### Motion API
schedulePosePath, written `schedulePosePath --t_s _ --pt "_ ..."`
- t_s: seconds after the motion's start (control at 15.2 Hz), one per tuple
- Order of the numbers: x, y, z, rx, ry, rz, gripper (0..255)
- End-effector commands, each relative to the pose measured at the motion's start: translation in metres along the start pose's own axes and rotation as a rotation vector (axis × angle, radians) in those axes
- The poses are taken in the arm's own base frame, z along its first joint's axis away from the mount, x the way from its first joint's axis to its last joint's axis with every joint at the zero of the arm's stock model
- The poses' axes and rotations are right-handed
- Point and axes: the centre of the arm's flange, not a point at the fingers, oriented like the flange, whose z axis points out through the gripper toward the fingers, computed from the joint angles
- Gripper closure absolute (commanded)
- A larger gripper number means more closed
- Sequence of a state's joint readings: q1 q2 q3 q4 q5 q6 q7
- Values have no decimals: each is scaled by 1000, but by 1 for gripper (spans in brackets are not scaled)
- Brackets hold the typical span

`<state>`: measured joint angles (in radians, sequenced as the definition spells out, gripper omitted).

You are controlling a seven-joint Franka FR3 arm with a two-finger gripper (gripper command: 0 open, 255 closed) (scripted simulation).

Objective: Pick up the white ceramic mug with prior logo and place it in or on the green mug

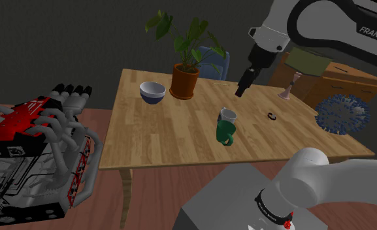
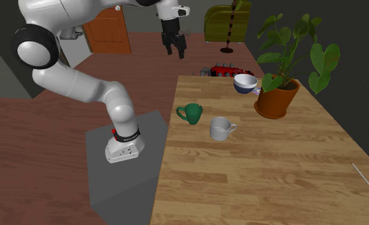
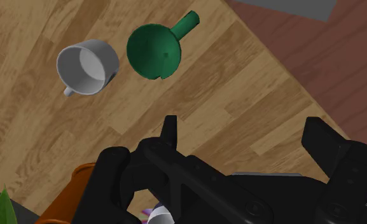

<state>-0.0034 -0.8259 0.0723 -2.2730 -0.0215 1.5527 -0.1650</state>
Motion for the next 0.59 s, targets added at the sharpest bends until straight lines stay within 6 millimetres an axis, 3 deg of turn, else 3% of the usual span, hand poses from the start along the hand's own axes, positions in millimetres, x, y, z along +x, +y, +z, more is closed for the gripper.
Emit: schedulePosePath --t_s 0.0,0.53 --pt "0 0 0 0 0 0 0" --pt "26 64 84 11 -55 11 0"
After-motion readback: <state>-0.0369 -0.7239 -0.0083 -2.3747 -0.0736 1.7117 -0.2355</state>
